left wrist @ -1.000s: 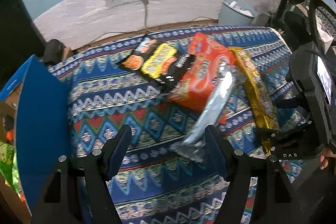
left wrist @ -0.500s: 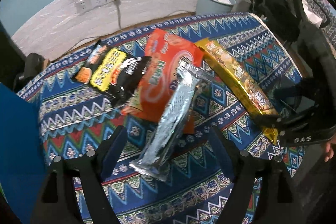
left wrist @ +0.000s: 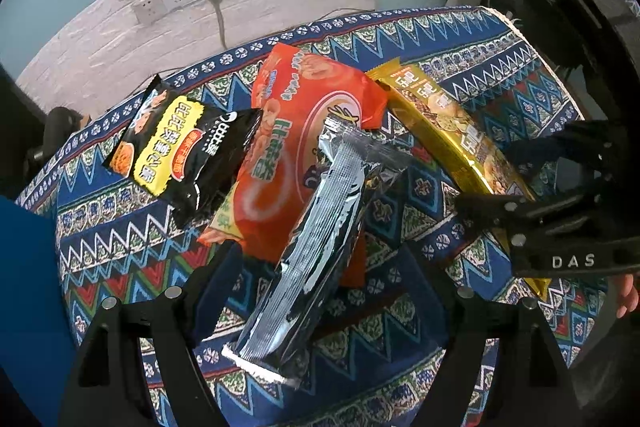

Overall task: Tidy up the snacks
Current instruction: 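Grasp the long yellow bar bag with the right tool while the left tool grasps the silver packet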

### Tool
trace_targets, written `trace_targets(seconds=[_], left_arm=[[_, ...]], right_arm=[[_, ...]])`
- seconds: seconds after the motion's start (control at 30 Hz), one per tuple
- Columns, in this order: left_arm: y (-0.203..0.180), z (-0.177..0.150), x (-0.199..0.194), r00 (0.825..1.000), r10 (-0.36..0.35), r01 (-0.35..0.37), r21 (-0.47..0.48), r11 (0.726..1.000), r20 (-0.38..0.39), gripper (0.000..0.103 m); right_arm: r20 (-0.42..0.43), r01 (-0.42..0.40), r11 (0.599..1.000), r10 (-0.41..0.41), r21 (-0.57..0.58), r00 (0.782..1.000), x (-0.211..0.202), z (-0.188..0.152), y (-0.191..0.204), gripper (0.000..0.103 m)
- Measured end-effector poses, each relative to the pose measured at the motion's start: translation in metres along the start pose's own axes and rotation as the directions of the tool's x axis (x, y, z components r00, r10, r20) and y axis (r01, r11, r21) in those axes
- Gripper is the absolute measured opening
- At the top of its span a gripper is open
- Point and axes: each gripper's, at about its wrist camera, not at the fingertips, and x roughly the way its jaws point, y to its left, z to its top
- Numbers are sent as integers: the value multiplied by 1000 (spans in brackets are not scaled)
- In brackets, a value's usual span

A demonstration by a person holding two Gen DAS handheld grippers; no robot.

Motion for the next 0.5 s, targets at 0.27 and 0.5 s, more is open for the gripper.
trace_targets(seconds=[0.27, 0.5], left_arm=[[0, -4, 17, 998, 42, -41, 24, 999, -36, 44], [8, -12, 8, 1000, 17, -17, -4, 1000, -16, 28]], right_arm=[[27, 28, 1000, -28, -13, 999, 24, 28, 12, 67], [32, 46, 999, -45, -6, 998, 27, 19, 37, 30]])
